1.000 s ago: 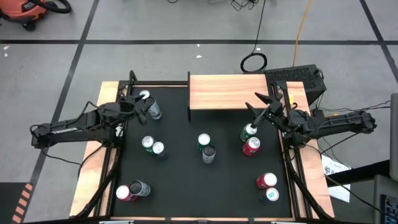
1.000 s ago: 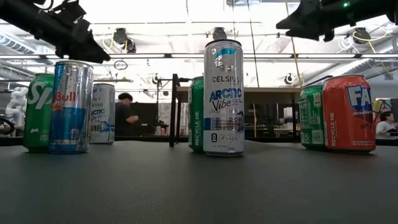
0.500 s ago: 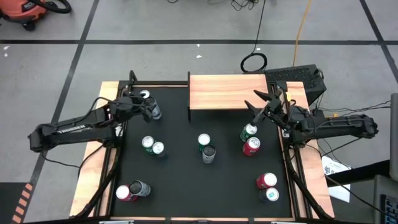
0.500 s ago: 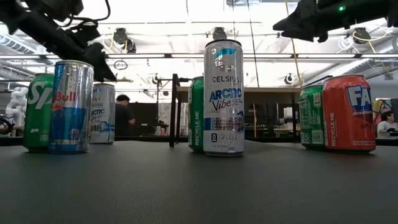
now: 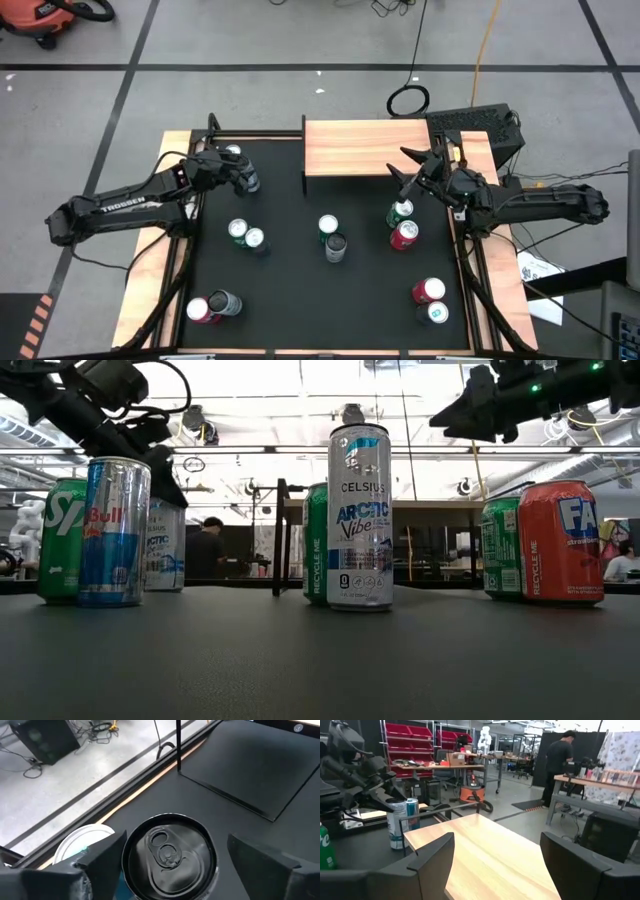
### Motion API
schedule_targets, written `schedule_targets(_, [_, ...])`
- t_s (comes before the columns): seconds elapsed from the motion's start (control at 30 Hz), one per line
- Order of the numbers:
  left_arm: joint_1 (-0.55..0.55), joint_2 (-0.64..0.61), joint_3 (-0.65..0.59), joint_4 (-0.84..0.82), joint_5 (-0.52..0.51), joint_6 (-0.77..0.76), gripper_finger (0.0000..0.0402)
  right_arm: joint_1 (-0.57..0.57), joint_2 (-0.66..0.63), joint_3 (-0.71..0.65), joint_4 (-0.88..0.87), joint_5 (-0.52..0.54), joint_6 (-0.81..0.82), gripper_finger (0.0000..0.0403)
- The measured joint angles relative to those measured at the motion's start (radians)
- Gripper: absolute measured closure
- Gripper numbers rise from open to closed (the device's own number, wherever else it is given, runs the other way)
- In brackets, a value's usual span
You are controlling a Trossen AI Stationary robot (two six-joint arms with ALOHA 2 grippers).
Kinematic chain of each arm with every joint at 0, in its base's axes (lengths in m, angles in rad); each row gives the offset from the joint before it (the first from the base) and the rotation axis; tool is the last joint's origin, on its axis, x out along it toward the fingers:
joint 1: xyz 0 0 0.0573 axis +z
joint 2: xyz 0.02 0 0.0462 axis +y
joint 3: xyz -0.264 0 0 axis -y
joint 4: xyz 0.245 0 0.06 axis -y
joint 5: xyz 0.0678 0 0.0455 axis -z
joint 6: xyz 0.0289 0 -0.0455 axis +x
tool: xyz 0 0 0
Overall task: Place canned beverage on shelf
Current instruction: Put the top white blue soda can on the shelf
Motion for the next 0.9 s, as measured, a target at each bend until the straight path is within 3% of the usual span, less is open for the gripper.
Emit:
schedule_targets(0.33, [0.006, 0.003, -0.001, 0.045, 0.024, -0.008, 0.0167, -0.051, 0.068, 0.000, 0.004, -0.099, 0.109, 0.0117])
schedule_targets(0.53, [0.006, 0.003, -0.001, 0.078, 0.021, -0.047, 0.0164, -0.051, 0.070, 0.000, 0.010, -0.097, 0.153, 0.0117])
schedule_targets(0.7, [0.006, 0.002, 0.042, 0.079, 0.019, -0.060, 0.0162, -0.066, 0.117, 0.011, 0.064, -0.192, 0.146, 0.0117])
schedule_targets(0.9, [0.004, 0.029, 0.175, 0.015, 0.014, -0.060, 0.0163, -0.073, 0.220, 0.163, -0.045, -0.199, 0.076, 0.0117])
